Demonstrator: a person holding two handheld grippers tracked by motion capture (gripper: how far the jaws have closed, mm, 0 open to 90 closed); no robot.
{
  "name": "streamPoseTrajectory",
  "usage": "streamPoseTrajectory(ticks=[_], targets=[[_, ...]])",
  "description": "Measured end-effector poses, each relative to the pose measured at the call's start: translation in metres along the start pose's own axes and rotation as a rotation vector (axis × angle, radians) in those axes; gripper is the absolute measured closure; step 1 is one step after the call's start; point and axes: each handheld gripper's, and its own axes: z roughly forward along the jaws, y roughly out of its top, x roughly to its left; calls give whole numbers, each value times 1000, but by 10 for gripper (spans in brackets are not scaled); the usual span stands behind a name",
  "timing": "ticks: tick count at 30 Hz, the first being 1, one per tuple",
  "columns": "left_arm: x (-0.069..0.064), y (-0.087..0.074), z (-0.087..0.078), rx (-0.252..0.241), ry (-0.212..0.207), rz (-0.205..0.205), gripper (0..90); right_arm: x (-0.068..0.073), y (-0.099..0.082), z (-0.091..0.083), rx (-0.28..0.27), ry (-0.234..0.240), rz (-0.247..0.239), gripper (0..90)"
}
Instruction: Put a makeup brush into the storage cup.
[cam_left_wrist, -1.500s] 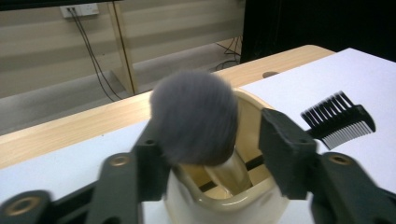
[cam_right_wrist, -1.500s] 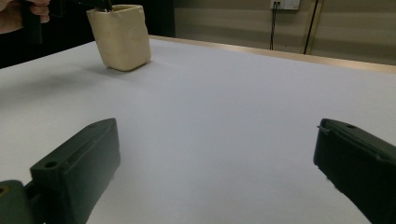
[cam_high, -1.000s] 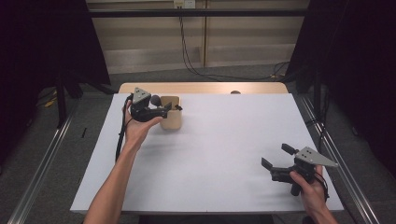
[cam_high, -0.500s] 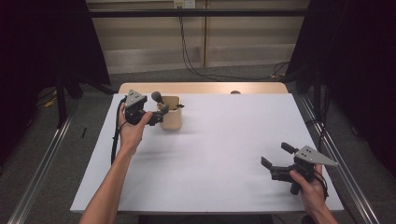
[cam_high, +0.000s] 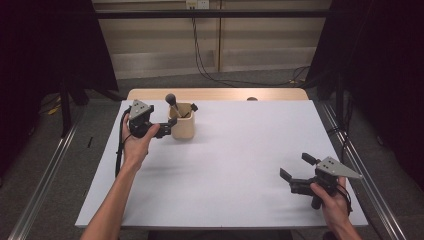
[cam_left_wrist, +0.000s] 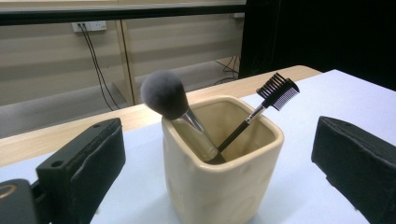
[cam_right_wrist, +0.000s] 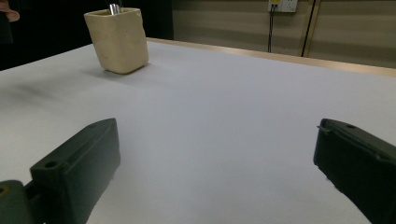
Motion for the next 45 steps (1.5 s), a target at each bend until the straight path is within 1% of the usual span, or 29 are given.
streamPoseTrajectory(ticks=[3,4,6,8,11,13,15,16,18,19,27,29,30,32,34,35,36,37,39,41,44,45], targets=[[0,0,-6,-4,-6,-6,29,0,0,0,0,0,0,5],[-1,0,-8,-6,-2,-2,29,0,0,0,0,-1,-1,5],[-1,-1,-12,-6,-8,-1,29,-1,0,0,0,-1,0,5],[-2,-2,-16,-9,-1,-1,29,-1,0,0,-1,-1,0,5],[-3,-3,-23,-14,-7,-2,29,-1,0,0,0,-1,-1,5],[-4,-4,-27,-10,-5,5,29,-1,0,0,-2,-1,-2,5],[-5,-7,-31,-7,-3,10,29,-1,0,-1,-1,-1,-1,5],[-5,-8,-32,-7,-9,5,29,-1,0,-1,-1,-1,0,5],[-5,-11,-36,-6,-1,5,29,-1,0,-1,-2,-2,-1,5],[-5,-13,-38,-6,-2,-1,29,-1,0,-1,-1,-1,0,5],[-7,-24,-53,0,-2,-8,29,0,0,0,0,-2,-2,5],[-8,-27,-58,-1,-5,-11,29,0,0,0,0,-2,-2,5],[-8,-28,-60,7,-9,-12,30,0,0,0,0,-1,-3,5],[-8,-31,-64,0,-15,-17,29,-1,-1,-1,2,-3,-4,5],[-9,-34,-68,6,-14,15,28,-1,-1,-2,-2,-7,-2,5],[-9,-36,-70,4,-15,12,28,-1,-1,-2,-3,-7,-2,5],[-9,-38,-72,2,-28,-8,27,-1,-1,-3,-3,-6,-4,5],[-9,-40,-75,6,-33,-9,25,-1,-1,-3,-3,-7,-5,5],[-11,-43,-79,2,-25,1,25,-1,-1,-3,-2,-8,-3,5],[-13,-45,-84,8,-27,8,25,-1,-1,-3,-2,-10,-2,5],[-15,-48,-91,15,-31,-10,25,-1,-1,-4,-2,-10,-4,5],[-16,-49,-94,13,-22,-16,25,-1,-1,-4,-1,-11,-5,5]])
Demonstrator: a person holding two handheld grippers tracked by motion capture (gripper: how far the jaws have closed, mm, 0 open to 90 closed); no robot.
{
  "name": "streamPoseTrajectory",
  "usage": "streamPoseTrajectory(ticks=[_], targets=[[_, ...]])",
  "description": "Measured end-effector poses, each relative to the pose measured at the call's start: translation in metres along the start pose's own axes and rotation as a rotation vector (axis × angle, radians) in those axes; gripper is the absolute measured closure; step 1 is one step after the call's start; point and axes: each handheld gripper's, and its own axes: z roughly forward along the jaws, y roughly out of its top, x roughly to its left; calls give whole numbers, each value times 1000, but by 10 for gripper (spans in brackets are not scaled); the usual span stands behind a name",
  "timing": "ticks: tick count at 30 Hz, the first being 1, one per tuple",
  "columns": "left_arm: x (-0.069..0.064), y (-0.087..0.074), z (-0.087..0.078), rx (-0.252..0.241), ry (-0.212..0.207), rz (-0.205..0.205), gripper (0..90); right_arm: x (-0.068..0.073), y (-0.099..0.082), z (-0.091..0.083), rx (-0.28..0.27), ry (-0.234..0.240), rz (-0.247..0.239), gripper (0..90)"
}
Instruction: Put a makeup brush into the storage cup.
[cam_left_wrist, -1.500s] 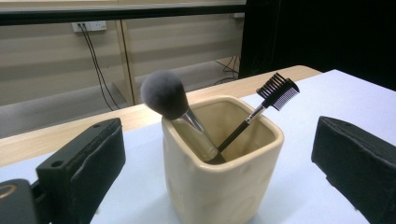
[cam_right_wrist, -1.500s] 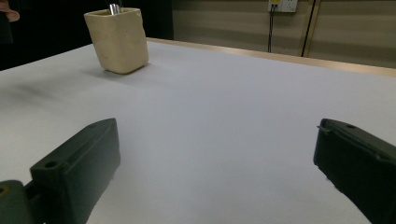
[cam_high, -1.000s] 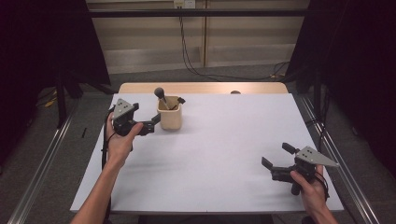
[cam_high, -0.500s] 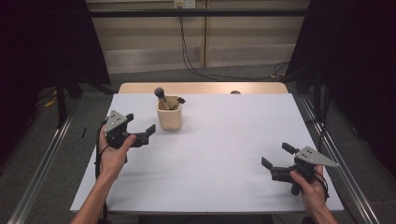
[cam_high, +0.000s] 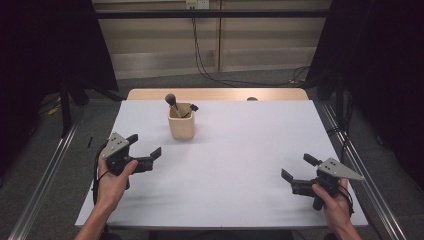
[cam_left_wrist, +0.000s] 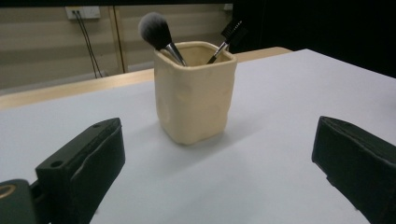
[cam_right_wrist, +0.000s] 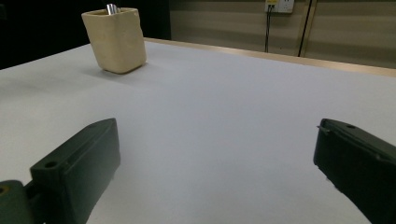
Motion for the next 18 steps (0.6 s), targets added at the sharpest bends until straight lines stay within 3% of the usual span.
streamPoseTrajectory(ticks=[6,18], targets=[[-6,-9,-18,-16,5,33,27,0,0,-1,0,-4,2,5],[-16,-29,-40,20,25,24,27,0,-1,-2,1,-9,1,5]])
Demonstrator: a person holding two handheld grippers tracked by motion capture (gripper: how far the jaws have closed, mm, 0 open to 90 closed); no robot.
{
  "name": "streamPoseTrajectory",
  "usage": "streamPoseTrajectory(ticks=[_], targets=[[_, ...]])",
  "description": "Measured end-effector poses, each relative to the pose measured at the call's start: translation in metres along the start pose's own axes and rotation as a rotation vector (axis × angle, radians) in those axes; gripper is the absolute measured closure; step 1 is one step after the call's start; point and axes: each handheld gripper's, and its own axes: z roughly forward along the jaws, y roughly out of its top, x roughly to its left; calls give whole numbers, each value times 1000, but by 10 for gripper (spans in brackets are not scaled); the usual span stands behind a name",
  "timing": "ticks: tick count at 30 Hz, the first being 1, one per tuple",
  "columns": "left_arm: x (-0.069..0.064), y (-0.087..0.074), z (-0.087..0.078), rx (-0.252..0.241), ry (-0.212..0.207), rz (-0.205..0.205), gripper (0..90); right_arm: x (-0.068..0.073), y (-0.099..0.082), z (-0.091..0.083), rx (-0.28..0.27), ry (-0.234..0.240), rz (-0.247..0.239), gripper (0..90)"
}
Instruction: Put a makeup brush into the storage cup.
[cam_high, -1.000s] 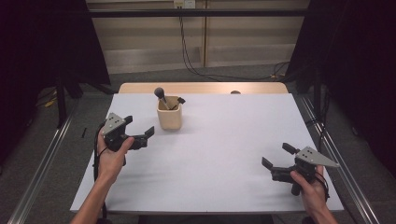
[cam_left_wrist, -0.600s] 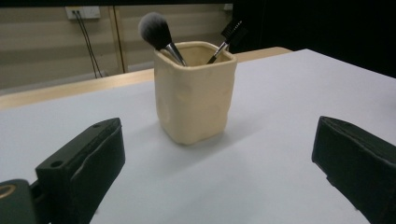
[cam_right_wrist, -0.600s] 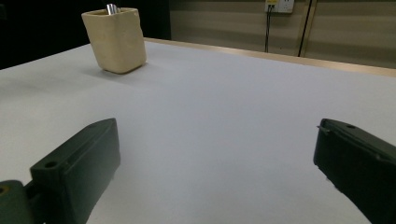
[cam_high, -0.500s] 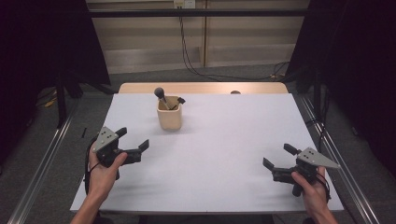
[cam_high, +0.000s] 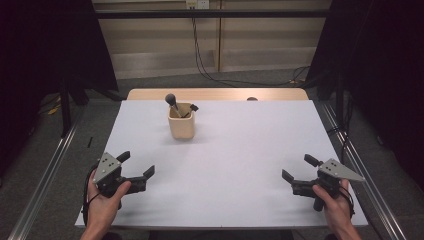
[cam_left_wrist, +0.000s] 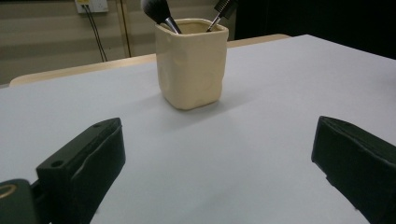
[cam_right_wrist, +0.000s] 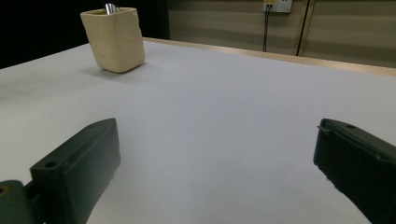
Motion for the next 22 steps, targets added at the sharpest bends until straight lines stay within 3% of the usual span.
streamPoseTrajectory(ticks=[10,14,15,17,22], targets=[[-7,-14,-12,-12,6,-9,27,1,-1,-2,0,-5,2,5],[-7,-19,-9,12,-25,-22,42,1,-1,-1,4,-3,-3,5],[-7,-18,-9,12,-31,-5,42,1,-1,-1,4,-2,-5,5],[-9,-17,-10,-2,-25,11,31,2,-1,-2,3,2,-12,5],[-6,-18,-11,-5,-10,-11,30,1,-1,-1,5,1,-7,5]])
